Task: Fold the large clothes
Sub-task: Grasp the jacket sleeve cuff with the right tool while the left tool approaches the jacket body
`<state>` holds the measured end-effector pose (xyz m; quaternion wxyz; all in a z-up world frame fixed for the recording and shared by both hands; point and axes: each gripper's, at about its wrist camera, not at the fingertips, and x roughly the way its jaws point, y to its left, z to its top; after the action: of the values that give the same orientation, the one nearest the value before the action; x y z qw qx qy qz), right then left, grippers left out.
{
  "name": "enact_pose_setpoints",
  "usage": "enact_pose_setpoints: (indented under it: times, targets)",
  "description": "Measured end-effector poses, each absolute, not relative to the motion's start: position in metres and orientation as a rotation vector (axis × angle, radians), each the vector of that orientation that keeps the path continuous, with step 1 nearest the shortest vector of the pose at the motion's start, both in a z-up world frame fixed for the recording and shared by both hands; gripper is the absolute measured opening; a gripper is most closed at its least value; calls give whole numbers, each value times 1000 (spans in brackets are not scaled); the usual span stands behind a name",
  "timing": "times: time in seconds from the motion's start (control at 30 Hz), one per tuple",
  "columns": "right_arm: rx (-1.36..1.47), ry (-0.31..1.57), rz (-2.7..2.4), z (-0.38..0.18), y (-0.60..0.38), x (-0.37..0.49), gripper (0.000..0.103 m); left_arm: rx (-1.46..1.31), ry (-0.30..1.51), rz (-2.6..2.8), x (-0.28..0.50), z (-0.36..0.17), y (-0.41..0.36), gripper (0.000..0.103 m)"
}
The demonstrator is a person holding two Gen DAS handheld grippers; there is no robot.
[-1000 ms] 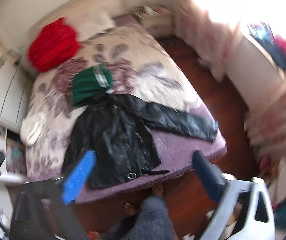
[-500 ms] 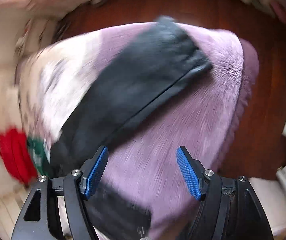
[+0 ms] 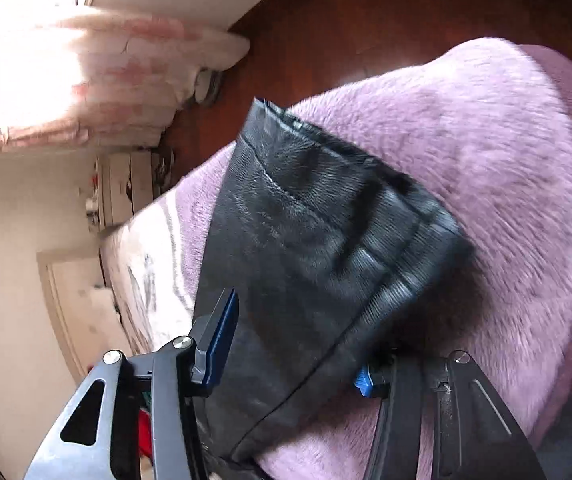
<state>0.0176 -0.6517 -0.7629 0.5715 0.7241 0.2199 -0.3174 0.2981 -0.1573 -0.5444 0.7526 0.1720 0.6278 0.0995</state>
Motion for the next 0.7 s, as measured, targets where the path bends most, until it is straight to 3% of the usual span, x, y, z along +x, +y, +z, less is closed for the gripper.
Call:
enact_pose_setpoints:
  times: [0.1, 0.2, 0.3, 0.37, 0.4, 0.7]
  targets:
    - [1634, 466, -718, -753, -660, 31, 7, 368, 1362, 226, 306, -546, -157, 103]
    - [1589, 474, -701, -749, -676, 47, 7, 351, 1352, 231, 311, -547, -158, 103]
    - [1676, 532, -654, -763, -694, 66, 19, 345, 1347, 235, 315, -551, -155, 103]
    - [1644, 525, -676, -764, -697, 82, 16, 333, 1341, 237, 318, -552, -152, 103]
    - [1629, 506, -689, -758, -697, 87, 5, 330, 1336, 243, 321, -554, -148, 103]
    - [1431, 507, -757, -641, -662, 133, 5, 238, 1340, 302, 328, -552, -89, 103]
